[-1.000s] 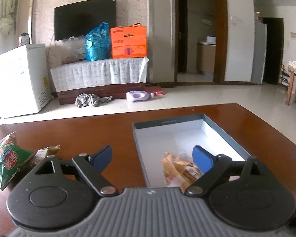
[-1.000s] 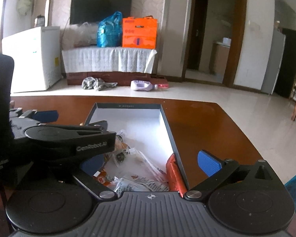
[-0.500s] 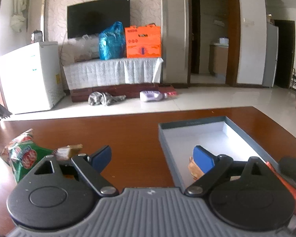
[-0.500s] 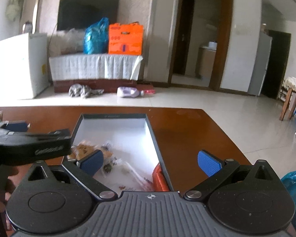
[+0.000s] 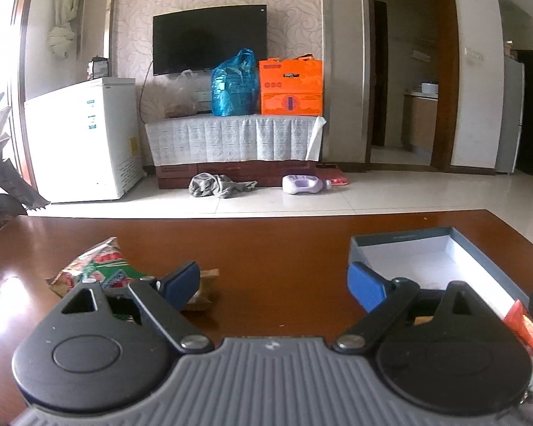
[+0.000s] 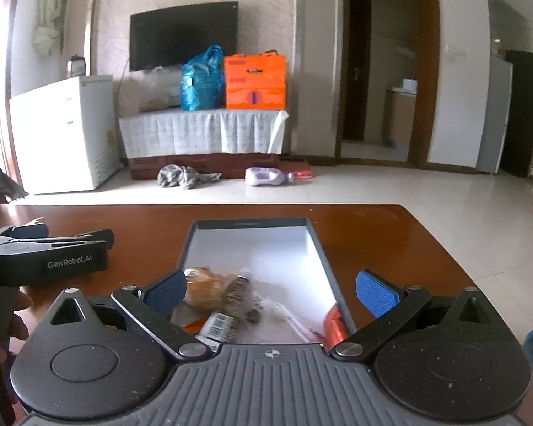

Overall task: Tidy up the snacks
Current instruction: 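Move both open tools away from the box toward the green chip bag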

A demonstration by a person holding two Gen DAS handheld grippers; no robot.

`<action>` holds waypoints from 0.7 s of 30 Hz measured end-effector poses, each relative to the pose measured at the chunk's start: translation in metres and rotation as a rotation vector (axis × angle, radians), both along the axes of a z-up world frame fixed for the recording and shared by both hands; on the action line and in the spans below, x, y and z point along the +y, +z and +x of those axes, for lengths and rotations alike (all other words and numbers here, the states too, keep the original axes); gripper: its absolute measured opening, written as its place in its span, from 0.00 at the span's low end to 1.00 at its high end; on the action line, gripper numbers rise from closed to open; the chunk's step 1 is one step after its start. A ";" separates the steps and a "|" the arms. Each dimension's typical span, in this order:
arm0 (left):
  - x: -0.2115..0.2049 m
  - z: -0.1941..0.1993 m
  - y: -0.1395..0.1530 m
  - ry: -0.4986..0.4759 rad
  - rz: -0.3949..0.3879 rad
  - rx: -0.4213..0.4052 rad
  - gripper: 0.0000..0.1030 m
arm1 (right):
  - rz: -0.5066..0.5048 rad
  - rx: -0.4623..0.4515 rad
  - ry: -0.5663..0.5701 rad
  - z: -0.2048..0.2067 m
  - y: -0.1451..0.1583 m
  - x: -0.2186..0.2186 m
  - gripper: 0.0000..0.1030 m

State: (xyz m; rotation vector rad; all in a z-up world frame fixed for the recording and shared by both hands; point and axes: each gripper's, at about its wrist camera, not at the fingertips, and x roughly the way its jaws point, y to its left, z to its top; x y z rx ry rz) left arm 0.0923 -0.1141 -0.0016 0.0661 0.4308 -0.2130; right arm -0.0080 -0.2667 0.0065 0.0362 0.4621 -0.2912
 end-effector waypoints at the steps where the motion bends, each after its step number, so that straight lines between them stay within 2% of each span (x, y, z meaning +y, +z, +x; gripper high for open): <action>1: 0.004 0.001 0.001 0.002 -0.001 0.001 0.89 | -0.001 0.001 -0.001 0.001 0.000 0.003 1.00; 12: 0.034 0.003 0.005 0.022 -0.044 0.019 0.89 | -0.037 0.060 0.000 0.028 -0.013 0.030 1.00; 15: 0.040 0.002 0.004 0.019 -0.044 0.020 0.89 | -0.101 0.098 -0.017 0.042 -0.023 0.039 1.00; 19: 0.042 0.002 0.002 0.012 -0.034 0.021 0.89 | -0.090 0.143 -0.049 0.057 -0.034 0.037 1.00; 21: 0.044 0.000 0.000 0.012 -0.022 0.021 0.89 | -0.108 0.164 -0.103 0.064 -0.037 0.034 1.00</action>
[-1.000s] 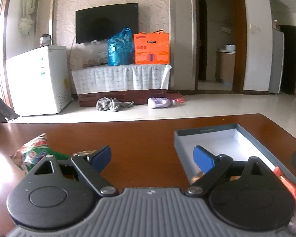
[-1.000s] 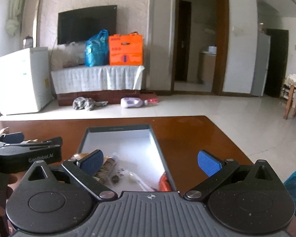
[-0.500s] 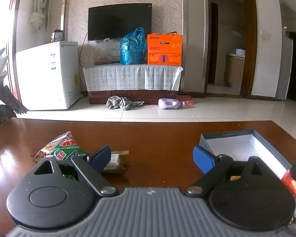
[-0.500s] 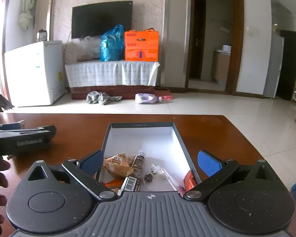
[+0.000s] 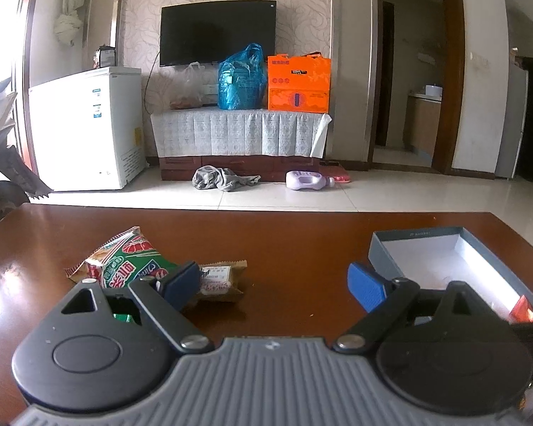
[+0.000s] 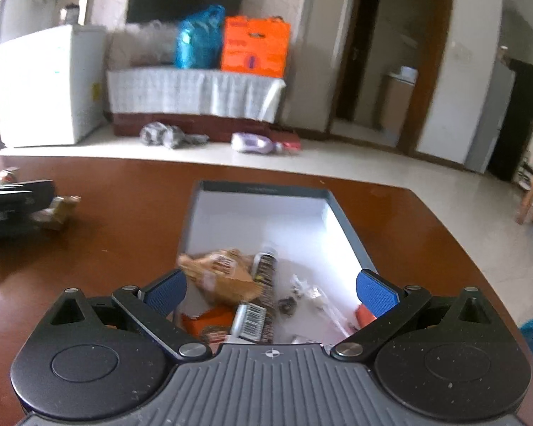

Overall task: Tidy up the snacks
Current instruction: 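Move both open tools away from the box toward the green chip bag, then close the left tool on the green chip bag while the right tool grasps the brown pastry packet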

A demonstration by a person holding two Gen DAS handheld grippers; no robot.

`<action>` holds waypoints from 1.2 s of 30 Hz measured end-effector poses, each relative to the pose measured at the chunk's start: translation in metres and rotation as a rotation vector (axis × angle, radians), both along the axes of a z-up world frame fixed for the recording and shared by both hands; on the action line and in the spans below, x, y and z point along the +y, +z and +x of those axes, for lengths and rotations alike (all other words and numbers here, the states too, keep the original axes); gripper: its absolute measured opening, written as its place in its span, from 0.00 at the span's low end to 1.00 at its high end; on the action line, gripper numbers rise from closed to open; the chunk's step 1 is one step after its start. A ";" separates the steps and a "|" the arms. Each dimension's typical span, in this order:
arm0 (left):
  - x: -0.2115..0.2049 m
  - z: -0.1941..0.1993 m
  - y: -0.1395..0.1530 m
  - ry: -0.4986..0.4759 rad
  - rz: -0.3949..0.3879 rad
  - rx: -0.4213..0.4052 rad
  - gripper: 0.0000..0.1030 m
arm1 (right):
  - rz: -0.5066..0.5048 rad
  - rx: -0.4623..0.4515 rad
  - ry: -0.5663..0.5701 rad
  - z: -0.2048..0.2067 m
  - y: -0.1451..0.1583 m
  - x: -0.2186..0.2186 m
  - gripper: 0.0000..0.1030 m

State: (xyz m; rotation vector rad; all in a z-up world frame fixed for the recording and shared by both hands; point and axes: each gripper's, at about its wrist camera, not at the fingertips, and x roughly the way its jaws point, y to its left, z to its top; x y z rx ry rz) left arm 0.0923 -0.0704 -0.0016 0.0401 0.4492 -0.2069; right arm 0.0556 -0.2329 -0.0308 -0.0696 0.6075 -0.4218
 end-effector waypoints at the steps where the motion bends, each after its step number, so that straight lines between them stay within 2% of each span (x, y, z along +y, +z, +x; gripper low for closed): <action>1: 0.000 0.000 0.000 0.005 0.009 -0.003 0.89 | -0.004 0.000 -0.029 0.002 0.000 -0.003 1.00; 3: 0.008 -0.001 -0.002 0.018 0.022 -0.007 0.89 | -0.008 -0.022 -0.054 0.002 0.002 -0.003 1.00; 5: 0.016 0.003 -0.004 0.039 0.037 -0.003 0.89 | 0.010 -0.061 -0.020 -0.002 0.009 0.003 1.00; 11: 0.058 0.020 -0.015 0.141 0.108 -0.011 0.89 | 0.150 -0.132 0.245 -0.010 0.024 0.042 1.00; 15: 0.096 0.034 -0.023 0.235 0.083 0.007 0.89 | 0.121 -0.106 0.327 0.000 0.018 0.073 1.00; 20: 0.126 0.052 -0.034 0.300 0.009 0.044 0.89 | 0.151 -0.076 0.330 0.033 0.012 0.093 1.00; 24: 0.133 0.064 -0.035 0.320 -0.030 0.030 0.89 | 0.183 -0.068 0.306 0.065 0.005 0.104 0.99; 26: 0.133 0.068 -0.036 0.329 -0.047 0.006 0.92 | 0.160 -0.059 0.306 0.075 0.002 0.113 0.99; 30: 0.133 0.083 -0.043 0.348 -0.059 0.021 0.93 | 0.084 -0.009 0.338 0.105 -0.013 0.131 0.99; 33: 0.137 0.098 -0.051 0.365 -0.065 0.053 0.93 | 0.060 0.024 0.373 0.120 -0.029 0.140 0.99; 36: 0.137 0.109 -0.054 0.348 -0.076 0.050 0.93 | 0.074 0.045 0.389 0.129 -0.042 0.144 0.98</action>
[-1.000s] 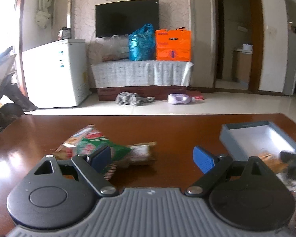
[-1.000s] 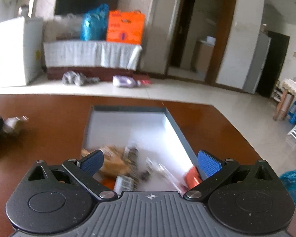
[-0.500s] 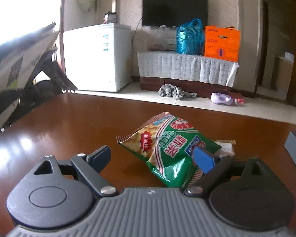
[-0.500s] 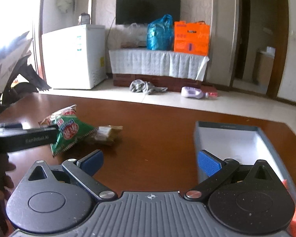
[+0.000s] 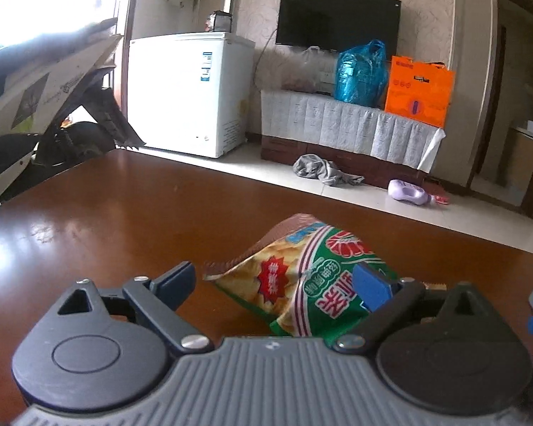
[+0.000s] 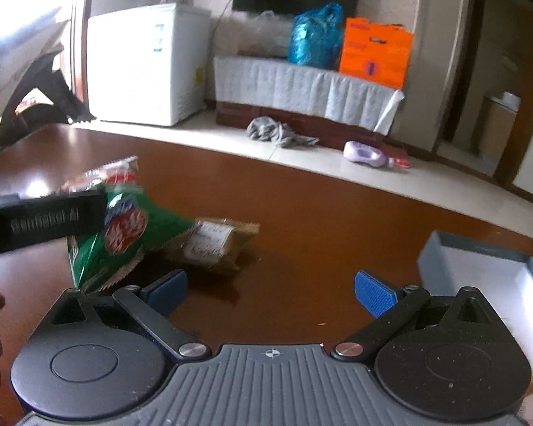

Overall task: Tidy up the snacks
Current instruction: 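Close the left tool on the green chip bag while the right tool grasps the brown pastry packet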

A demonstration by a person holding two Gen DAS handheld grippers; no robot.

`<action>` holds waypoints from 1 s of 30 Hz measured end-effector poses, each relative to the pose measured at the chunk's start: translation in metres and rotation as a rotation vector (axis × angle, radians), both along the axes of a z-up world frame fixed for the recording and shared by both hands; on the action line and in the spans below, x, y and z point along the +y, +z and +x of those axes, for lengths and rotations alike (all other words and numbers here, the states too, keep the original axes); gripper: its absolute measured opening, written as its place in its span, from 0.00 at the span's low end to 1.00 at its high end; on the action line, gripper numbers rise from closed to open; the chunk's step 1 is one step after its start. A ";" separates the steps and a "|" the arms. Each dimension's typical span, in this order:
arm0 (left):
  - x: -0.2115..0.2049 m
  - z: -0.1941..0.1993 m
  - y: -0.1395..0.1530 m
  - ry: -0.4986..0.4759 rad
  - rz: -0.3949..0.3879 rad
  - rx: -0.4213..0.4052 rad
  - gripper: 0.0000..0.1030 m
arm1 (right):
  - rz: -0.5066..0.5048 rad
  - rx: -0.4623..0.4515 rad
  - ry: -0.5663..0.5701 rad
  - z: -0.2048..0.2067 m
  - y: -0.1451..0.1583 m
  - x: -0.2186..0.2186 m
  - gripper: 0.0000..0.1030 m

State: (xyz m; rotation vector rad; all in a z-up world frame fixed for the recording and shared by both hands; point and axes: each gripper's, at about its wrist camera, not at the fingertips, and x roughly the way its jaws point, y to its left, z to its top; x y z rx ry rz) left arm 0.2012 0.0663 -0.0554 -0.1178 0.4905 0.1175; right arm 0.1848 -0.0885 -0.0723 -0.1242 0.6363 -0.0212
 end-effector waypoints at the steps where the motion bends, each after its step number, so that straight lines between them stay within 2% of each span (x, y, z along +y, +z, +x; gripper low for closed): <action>1: -0.003 0.003 0.000 -0.013 0.008 -0.002 0.93 | 0.008 0.007 0.004 -0.001 -0.004 0.000 0.98; 6: -0.010 0.010 0.005 -0.070 0.041 -0.021 0.93 | -0.002 0.031 0.024 0.012 -0.015 0.006 0.98; 13: -0.015 0.027 0.005 -0.080 0.051 -0.017 0.93 | -0.006 0.033 0.029 0.024 -0.020 0.012 0.98; 19: -0.009 0.042 0.012 -0.086 0.071 -0.046 0.94 | -0.002 0.030 0.042 0.033 -0.018 0.016 0.98; 25: -0.001 0.063 -0.002 -0.125 0.015 0.010 0.94 | -0.007 0.032 0.050 0.042 -0.018 0.021 0.99; 26: 0.001 0.065 -0.004 -0.129 0.013 0.017 0.98 | -0.009 0.032 0.049 0.043 -0.018 0.022 0.99; 30: 0.000 0.073 -0.011 -0.146 0.035 0.038 1.00 | -0.002 0.040 0.056 0.050 -0.017 0.021 1.00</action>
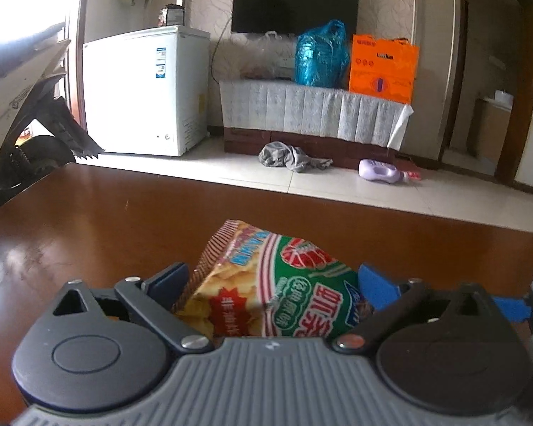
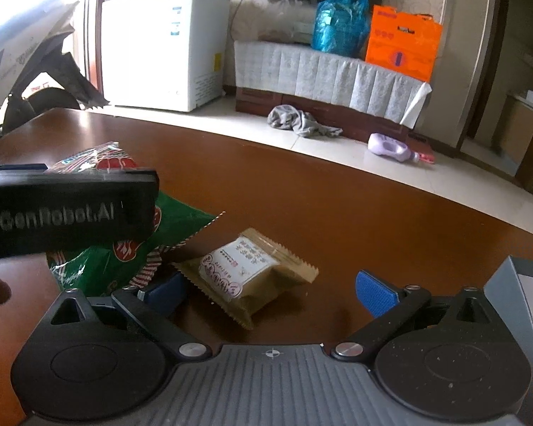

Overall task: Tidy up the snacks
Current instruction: 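Close the left tool on the green chip bag while the right tool grasps the brown pastry packet, then lift and carry the chip bag and pastry packet toward the grey box with both tools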

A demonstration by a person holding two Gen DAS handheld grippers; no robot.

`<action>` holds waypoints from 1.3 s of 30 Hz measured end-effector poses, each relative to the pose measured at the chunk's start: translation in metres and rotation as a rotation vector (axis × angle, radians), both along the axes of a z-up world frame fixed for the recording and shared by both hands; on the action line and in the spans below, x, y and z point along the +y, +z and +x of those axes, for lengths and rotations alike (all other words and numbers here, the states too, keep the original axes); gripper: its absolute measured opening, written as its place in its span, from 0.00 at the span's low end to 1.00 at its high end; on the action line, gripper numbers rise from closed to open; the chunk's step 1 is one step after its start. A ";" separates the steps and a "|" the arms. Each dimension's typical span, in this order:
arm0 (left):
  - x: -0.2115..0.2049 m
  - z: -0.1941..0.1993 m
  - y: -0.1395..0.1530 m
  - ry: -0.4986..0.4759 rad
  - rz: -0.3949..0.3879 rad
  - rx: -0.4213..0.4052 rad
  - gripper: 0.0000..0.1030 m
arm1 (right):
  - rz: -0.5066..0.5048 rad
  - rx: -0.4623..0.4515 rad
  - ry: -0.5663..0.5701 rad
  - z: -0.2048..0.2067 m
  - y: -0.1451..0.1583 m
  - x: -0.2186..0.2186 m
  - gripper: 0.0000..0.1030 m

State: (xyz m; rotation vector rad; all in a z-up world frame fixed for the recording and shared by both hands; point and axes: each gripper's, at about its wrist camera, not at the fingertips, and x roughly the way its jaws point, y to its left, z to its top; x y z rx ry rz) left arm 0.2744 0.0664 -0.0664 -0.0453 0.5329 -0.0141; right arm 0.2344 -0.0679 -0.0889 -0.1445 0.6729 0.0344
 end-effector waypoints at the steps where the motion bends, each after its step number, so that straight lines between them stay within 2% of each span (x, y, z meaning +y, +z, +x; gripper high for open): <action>1: 0.000 0.002 -0.002 -0.001 0.000 0.008 1.00 | 0.001 0.000 0.002 0.001 0.000 0.000 1.00; 6: 0.004 0.007 -0.009 -0.014 -0.004 0.026 0.99 | -0.002 0.000 0.000 0.005 0.001 0.002 1.00; 11: 0.003 0.004 -0.014 -0.031 0.016 0.029 0.90 | 0.005 -0.001 -0.001 0.006 -0.001 0.001 0.98; 13: 0.003 0.002 -0.015 -0.036 0.017 0.024 0.88 | 0.023 0.000 0.013 0.006 -0.001 -0.001 0.92; 17: 0.007 -0.002 -0.016 -0.043 0.011 0.019 0.84 | 0.077 0.007 0.044 0.004 0.001 -0.003 0.71; 18: 0.007 -0.002 -0.016 -0.045 0.010 0.017 0.84 | 0.080 0.008 0.043 0.003 0.001 -0.003 0.68; 26: 0.009 -0.015 -0.019 -0.054 -0.015 -0.002 0.76 | -0.001 -0.017 0.067 -0.009 0.004 0.006 0.47; 34: 0.008 -0.031 -0.016 -0.058 -0.016 -0.004 0.72 | 0.004 -0.005 0.049 -0.027 0.006 0.001 0.43; 39: 0.002 -0.050 -0.013 -0.065 -0.003 0.001 0.72 | 0.002 0.018 0.045 -0.056 0.010 -0.009 0.42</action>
